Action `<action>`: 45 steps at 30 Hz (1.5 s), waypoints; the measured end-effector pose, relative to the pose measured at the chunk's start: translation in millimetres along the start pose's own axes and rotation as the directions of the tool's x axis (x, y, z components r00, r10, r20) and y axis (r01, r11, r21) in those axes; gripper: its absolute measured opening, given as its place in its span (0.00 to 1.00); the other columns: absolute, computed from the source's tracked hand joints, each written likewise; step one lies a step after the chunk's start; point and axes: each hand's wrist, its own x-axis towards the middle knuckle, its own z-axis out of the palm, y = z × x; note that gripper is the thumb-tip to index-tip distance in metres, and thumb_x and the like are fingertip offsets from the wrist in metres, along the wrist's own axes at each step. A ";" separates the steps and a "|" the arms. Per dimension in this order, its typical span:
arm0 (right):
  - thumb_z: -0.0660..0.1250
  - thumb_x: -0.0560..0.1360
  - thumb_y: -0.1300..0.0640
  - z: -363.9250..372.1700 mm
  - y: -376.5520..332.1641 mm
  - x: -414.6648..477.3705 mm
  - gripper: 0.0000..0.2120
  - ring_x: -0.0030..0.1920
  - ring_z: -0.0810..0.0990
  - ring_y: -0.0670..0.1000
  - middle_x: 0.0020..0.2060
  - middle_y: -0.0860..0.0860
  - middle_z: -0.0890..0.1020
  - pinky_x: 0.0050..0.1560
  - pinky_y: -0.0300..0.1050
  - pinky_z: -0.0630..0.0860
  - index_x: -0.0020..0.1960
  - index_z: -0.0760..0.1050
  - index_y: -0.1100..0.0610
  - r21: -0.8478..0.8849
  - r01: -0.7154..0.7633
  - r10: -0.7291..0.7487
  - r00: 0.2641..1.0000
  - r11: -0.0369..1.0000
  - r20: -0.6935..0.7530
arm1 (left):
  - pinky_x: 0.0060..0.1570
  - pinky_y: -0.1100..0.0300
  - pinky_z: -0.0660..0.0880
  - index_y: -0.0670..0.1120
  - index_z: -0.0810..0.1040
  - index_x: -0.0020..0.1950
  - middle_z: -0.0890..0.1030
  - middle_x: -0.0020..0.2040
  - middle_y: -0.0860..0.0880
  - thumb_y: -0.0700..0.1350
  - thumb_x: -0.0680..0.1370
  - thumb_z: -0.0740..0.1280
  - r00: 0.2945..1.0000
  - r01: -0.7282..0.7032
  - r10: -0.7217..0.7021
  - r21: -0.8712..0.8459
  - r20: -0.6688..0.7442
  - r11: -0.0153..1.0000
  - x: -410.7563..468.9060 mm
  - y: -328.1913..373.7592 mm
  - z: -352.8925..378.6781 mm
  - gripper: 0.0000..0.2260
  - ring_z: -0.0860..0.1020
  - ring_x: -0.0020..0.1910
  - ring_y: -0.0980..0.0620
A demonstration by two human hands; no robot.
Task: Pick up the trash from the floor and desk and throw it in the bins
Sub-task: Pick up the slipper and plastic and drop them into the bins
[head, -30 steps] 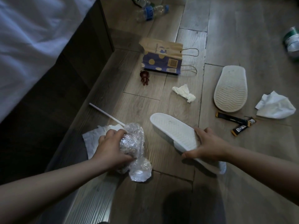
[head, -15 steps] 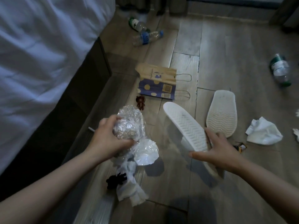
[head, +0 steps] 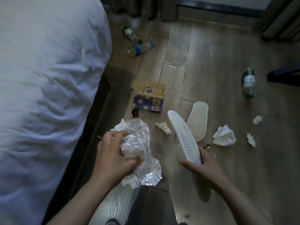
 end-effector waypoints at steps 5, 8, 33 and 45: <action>0.73 0.53 0.28 -68.5 -59.8 -90.2 0.44 0.56 0.77 0.48 0.58 0.47 0.76 0.55 0.53 0.79 0.66 0.70 0.42 0.166 -0.026 0.027 1.000 0.986 -0.004 | 0.54 0.50 0.75 0.58 0.71 0.63 0.65 0.56 0.56 0.62 0.59 0.70 0.999 -0.042 0.042 -0.024 0.000 0.999 -34.0 92.5 -78.3 0.33 0.71 0.56 0.50; 0.73 0.54 0.30 -117.6 -105.0 -146.7 0.32 0.49 0.80 0.42 0.53 0.44 0.79 0.46 0.40 0.81 0.56 0.74 0.38 0.267 0.007 0.008 0.998 0.964 -0.058 | 0.55 0.49 0.75 0.57 0.72 0.62 0.66 0.56 0.55 0.64 0.57 0.67 0.997 -0.071 0.071 -0.038 -0.019 0.997 -50.4 158.6 -127.1 0.34 0.72 0.57 0.49; 0.72 0.56 0.28 -299.0 -293.6 -607.7 0.29 0.53 0.78 0.39 0.56 0.38 0.79 0.47 0.38 0.73 0.55 0.73 0.33 0.524 0.265 0.204 0.710 0.809 -0.674 | 0.50 0.73 0.64 0.64 0.70 0.61 0.65 0.57 0.61 0.60 0.59 0.75 0.730 -0.665 0.679 -0.313 -0.082 0.678 -224.2 477.3 -403.2 0.31 0.70 0.58 0.59; 0.70 0.56 0.29 -211.3 -227.4 -836.4 0.16 0.42 0.78 0.32 0.41 0.30 0.80 0.39 0.33 0.70 0.42 0.73 0.27 0.619 0.326 0.573 0.234 0.714 -0.785 | 0.47 0.64 0.70 0.66 0.69 0.56 0.66 0.56 0.60 0.56 0.59 0.78 0.336 -0.705 0.913 -0.582 0.229 0.406 -400.8 546.3 -366.8 0.30 0.73 0.50 0.59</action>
